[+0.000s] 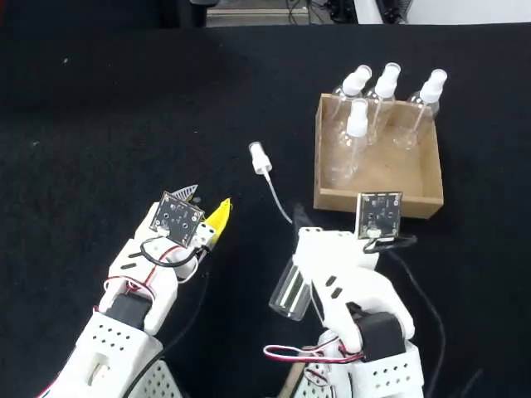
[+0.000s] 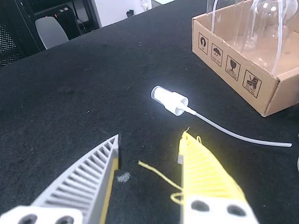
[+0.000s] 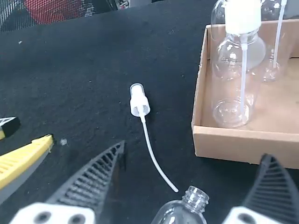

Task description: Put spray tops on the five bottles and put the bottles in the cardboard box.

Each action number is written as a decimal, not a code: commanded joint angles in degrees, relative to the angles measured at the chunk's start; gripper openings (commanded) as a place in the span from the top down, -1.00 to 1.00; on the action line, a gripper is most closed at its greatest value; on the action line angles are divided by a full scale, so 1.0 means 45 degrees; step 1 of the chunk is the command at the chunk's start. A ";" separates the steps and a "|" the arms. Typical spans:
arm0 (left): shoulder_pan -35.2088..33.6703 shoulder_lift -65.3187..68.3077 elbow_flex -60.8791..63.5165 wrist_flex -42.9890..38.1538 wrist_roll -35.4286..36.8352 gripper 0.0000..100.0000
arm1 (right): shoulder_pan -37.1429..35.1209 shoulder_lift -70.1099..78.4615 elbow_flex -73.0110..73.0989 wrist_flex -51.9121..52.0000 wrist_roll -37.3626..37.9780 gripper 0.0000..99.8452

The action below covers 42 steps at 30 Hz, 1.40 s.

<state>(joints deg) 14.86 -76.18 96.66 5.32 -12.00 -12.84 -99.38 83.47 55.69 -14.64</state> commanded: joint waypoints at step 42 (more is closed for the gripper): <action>0.0029 -0.0137 0.0264 0.0020 -0.0039 0.59 | -0.3321 1.6107 -0.5265 0.1328 -0.1817 0.24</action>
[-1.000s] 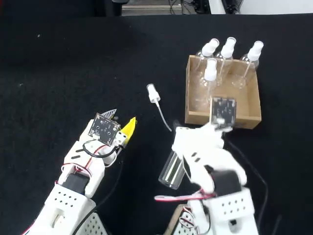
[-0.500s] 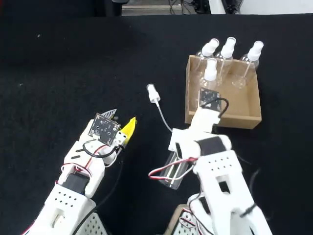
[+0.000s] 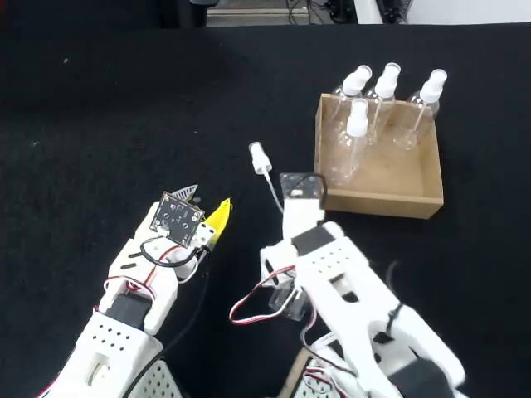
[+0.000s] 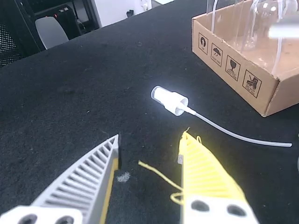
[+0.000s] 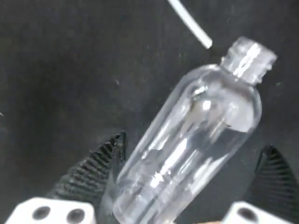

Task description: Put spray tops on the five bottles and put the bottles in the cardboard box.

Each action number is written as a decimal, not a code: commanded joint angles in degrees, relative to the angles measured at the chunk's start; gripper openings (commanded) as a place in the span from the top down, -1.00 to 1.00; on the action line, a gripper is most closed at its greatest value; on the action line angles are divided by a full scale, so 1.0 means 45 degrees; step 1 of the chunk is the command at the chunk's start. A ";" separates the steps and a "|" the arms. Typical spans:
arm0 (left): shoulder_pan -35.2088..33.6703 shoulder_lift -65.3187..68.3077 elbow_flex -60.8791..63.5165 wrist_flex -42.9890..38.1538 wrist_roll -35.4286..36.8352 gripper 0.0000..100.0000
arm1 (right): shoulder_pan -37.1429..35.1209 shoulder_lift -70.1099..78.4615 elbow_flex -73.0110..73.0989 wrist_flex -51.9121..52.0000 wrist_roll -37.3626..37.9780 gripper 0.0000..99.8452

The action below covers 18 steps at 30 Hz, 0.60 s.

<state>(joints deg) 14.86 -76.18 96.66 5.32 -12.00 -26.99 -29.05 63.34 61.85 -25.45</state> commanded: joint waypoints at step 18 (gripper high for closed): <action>0.0029 -0.0137 0.0264 0.0020 -0.0039 0.59 | -0.0098 0.0694 -0.0830 0.0020 0.1426 0.48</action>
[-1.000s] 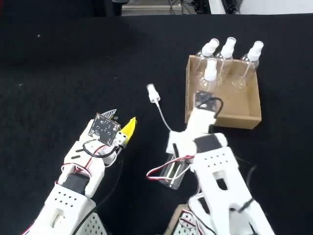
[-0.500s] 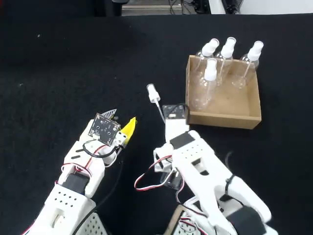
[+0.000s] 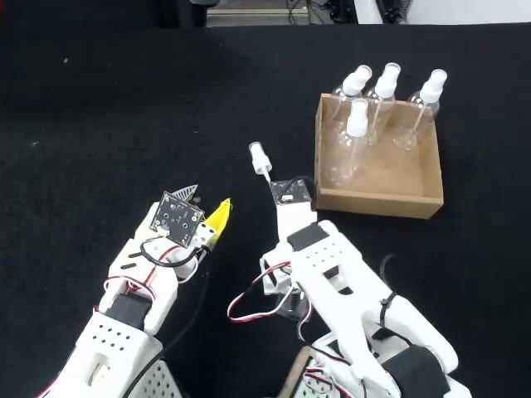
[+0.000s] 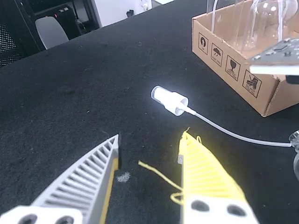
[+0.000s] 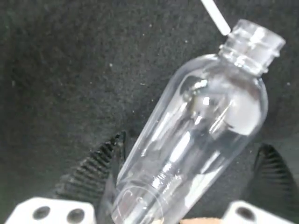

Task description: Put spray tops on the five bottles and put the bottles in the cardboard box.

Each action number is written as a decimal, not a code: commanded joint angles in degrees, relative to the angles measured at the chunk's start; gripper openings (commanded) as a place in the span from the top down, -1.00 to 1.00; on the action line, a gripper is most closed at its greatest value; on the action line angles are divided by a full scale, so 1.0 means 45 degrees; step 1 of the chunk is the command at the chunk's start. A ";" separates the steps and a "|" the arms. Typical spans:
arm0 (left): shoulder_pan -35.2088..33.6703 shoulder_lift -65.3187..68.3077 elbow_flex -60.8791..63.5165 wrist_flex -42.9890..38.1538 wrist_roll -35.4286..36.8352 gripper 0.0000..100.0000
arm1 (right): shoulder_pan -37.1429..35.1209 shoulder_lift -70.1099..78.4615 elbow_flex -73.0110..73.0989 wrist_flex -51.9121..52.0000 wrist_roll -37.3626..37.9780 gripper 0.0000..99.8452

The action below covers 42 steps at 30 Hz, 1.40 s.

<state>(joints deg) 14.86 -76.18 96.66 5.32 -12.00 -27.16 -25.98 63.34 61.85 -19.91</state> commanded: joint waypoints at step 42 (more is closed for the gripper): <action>-0.0869 -0.0254 0.0264 0.0000 -0.0039 0.59 | 0.5646 -0.8899 -0.1670 0.3302 1.3949 0.98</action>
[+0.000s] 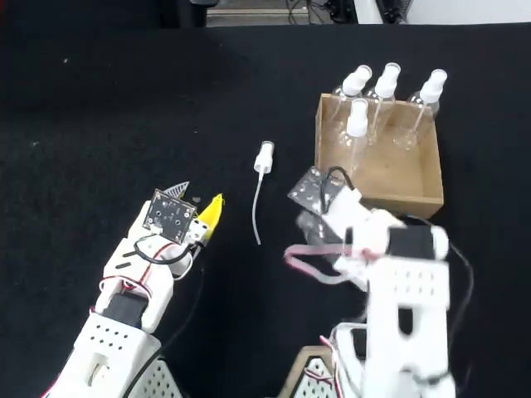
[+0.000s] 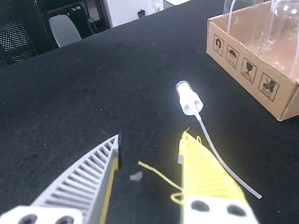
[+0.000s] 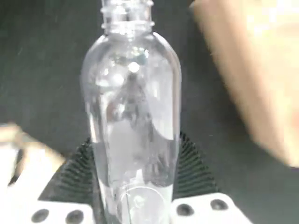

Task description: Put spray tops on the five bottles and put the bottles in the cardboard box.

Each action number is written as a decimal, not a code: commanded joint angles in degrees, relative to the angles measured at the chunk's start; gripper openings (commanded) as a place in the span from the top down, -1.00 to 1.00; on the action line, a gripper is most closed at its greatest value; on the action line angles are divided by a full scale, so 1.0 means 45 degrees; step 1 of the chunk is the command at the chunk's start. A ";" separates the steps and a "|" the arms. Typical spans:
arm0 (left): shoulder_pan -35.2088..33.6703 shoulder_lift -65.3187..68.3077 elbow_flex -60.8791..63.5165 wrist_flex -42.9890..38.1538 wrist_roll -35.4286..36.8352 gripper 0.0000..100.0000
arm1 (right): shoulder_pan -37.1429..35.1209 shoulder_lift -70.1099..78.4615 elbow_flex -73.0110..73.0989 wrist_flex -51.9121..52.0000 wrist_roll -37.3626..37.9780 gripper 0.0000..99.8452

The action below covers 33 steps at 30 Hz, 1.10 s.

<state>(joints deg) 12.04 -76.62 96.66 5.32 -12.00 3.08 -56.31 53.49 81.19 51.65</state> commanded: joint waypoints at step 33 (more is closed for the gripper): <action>-0.0537 0.0625 -0.3741 0.3067 0.1582 0.59 | -0.3243 -1.1399 0.6203 -0.3966 -0.8205 0.98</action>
<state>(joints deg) 8.09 -76.62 92.26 9.80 -7.87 -11.16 -103.08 81.80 63.96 15.08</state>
